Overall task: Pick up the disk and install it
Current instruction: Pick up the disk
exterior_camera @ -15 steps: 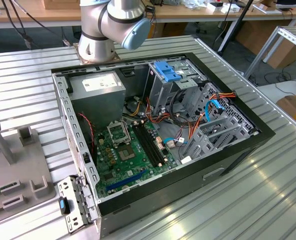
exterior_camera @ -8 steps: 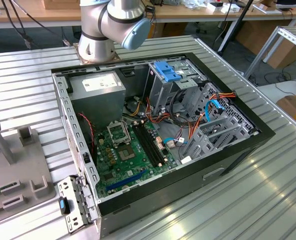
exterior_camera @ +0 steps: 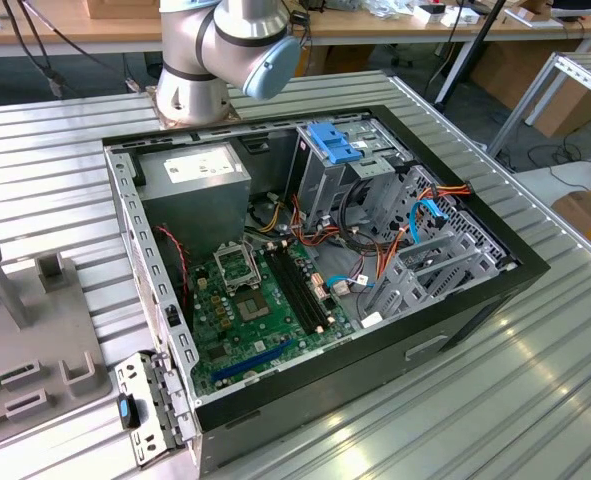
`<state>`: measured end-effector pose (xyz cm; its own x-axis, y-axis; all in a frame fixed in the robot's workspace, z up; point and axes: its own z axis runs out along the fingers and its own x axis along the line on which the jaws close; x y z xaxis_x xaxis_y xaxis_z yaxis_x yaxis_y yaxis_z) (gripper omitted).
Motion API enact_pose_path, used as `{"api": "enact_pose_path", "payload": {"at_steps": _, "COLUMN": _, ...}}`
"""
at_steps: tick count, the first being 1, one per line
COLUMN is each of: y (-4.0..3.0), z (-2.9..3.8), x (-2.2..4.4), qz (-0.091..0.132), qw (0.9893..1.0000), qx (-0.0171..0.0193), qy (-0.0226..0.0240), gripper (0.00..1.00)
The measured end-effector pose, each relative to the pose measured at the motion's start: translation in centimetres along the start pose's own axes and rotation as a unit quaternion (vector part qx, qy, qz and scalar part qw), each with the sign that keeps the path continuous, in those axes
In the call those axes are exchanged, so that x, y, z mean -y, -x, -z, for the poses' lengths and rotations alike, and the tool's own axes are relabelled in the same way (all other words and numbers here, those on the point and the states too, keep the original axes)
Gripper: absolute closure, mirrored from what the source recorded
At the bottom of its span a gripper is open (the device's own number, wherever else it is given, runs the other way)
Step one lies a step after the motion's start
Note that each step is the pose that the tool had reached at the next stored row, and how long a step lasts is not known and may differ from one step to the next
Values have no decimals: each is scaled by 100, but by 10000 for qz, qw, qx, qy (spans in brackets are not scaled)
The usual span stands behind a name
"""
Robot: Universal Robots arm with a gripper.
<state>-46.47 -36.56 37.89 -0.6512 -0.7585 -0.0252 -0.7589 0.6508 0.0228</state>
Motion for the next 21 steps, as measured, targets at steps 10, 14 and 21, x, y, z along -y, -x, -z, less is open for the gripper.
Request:
{"api": "enact_pose_path", "payload": {"at_steps": 10, "y": 0, "z": 0, "x": 0, "qz": 307, "qw": 9995, "qx": -7, "qy": 8, "gripper": 89}}
{"api": "enact_pose_path", "payload": {"at_steps": 14, "y": 0, "z": 0, "x": 0, "qz": 876, "qw": 9962, "qx": -20, "qy": 22, "gripper": 89}}
{"api": "enact_pose_path", "payload": {"at_steps": 21, "y": 0, "z": 0, "x": 0, "qz": 1659, "qw": 9861, "qx": -38, "qy": 42, "gripper": 89}}
